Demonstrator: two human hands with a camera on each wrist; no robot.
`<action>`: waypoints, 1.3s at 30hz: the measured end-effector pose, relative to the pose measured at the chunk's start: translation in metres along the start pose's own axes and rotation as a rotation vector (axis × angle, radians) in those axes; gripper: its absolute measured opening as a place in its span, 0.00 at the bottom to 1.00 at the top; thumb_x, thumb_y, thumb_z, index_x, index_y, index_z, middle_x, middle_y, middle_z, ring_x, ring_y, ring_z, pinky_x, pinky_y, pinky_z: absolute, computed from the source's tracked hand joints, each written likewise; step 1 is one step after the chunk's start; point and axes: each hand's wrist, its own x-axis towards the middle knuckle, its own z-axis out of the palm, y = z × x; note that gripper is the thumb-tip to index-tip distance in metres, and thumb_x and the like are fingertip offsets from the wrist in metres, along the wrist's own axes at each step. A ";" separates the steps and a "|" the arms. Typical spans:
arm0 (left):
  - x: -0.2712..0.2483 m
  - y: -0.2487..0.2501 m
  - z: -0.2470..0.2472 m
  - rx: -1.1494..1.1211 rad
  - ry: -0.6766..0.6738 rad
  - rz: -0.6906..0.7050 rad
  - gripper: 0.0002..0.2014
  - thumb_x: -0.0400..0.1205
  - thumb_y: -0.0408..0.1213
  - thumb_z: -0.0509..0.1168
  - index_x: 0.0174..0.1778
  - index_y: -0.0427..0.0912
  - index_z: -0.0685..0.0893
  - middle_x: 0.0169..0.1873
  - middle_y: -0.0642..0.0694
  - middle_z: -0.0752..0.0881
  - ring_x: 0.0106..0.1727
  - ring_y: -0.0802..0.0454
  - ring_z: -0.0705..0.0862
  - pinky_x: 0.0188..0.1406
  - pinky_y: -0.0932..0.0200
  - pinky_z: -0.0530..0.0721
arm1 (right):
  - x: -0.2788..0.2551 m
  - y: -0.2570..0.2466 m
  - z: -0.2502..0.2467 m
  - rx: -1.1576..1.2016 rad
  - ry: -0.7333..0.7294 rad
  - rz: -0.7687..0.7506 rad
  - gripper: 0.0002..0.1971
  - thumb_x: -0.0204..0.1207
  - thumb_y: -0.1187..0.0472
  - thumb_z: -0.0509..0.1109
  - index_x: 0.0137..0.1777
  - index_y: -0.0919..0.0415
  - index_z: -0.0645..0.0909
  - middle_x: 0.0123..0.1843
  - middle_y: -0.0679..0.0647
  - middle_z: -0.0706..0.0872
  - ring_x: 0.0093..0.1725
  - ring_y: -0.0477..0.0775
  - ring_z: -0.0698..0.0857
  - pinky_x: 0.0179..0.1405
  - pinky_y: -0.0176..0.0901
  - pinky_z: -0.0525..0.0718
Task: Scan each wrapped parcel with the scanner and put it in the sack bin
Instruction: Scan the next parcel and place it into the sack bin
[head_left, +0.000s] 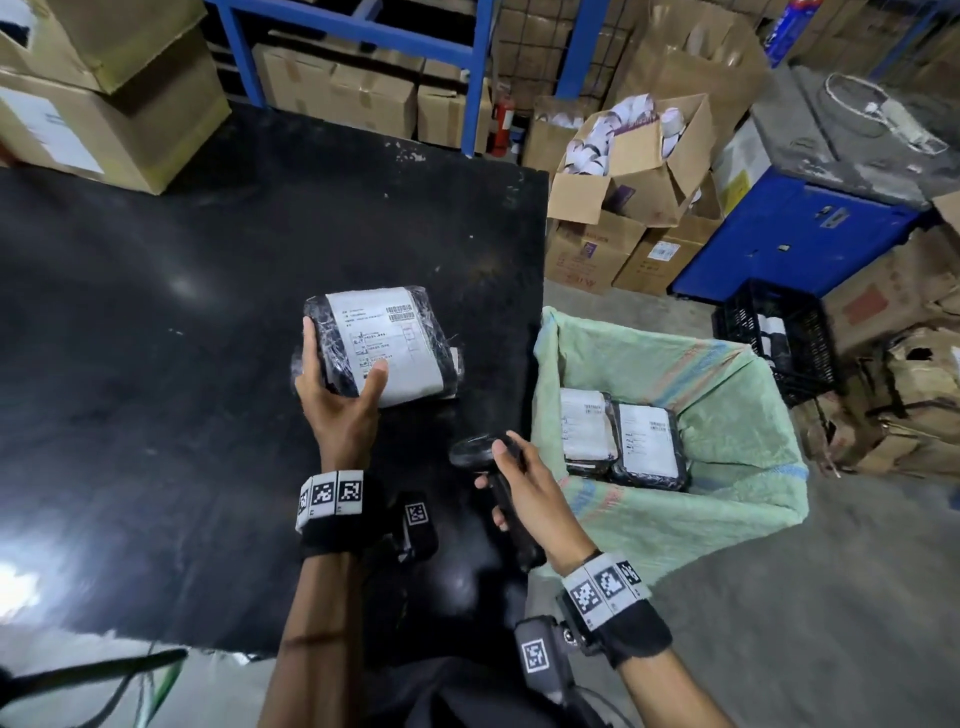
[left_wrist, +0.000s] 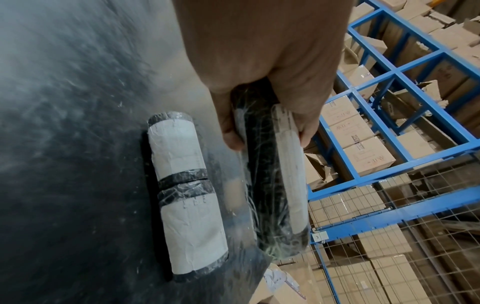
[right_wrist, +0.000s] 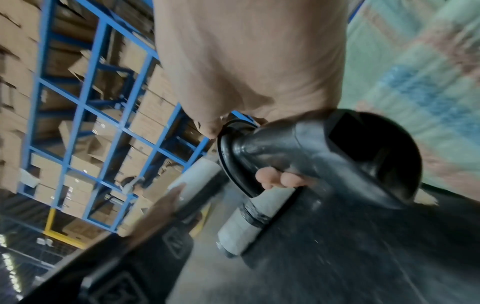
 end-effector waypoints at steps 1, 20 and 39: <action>-0.001 -0.002 -0.005 0.010 0.001 0.000 0.48 0.75 0.39 0.81 0.90 0.54 0.63 0.77 0.46 0.73 0.80 0.51 0.77 0.83 0.49 0.76 | 0.005 0.010 0.003 -0.011 0.007 0.027 0.31 0.79 0.37 0.66 0.79 0.46 0.67 0.47 0.54 0.91 0.35 0.60 0.83 0.32 0.53 0.79; -0.022 -0.002 -0.063 0.113 0.020 0.036 0.50 0.71 0.51 0.83 0.88 0.62 0.66 0.65 0.65 0.77 0.76 0.48 0.79 0.81 0.43 0.77 | 0.102 0.081 0.064 0.030 0.099 0.131 0.31 0.85 0.46 0.63 0.85 0.49 0.56 0.52 0.55 0.86 0.20 0.44 0.83 0.23 0.36 0.75; -0.040 -0.008 -0.047 0.044 -0.043 -0.030 0.50 0.71 0.48 0.84 0.88 0.62 0.66 0.77 0.52 0.78 0.79 0.51 0.79 0.81 0.40 0.77 | 0.082 0.056 0.036 -0.409 0.097 -0.172 0.32 0.84 0.38 0.59 0.85 0.48 0.62 0.76 0.60 0.78 0.76 0.60 0.76 0.78 0.58 0.70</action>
